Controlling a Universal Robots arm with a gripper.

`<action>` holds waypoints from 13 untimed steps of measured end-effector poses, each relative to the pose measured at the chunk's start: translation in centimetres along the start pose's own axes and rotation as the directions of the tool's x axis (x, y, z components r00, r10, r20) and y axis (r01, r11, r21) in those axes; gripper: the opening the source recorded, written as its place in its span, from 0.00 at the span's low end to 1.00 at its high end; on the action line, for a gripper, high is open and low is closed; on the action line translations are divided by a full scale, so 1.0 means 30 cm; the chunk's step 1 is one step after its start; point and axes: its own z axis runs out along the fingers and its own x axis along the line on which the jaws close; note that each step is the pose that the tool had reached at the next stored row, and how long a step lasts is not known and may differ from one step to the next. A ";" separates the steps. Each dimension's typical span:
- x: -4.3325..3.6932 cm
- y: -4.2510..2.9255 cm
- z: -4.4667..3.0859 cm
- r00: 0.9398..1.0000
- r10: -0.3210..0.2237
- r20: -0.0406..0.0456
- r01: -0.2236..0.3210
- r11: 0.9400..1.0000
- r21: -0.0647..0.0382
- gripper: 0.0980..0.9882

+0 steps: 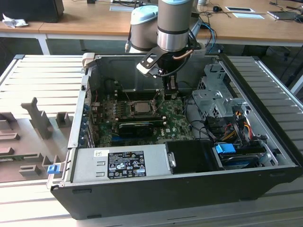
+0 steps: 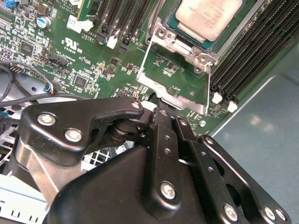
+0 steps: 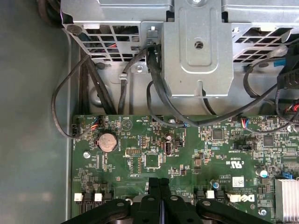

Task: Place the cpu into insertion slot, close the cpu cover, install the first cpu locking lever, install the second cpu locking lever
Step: 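Close the cpu cover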

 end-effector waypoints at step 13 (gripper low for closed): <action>0.000 -0.019 -0.001 1.000 0.000 0.000 0.000 1.000 0.000 0.01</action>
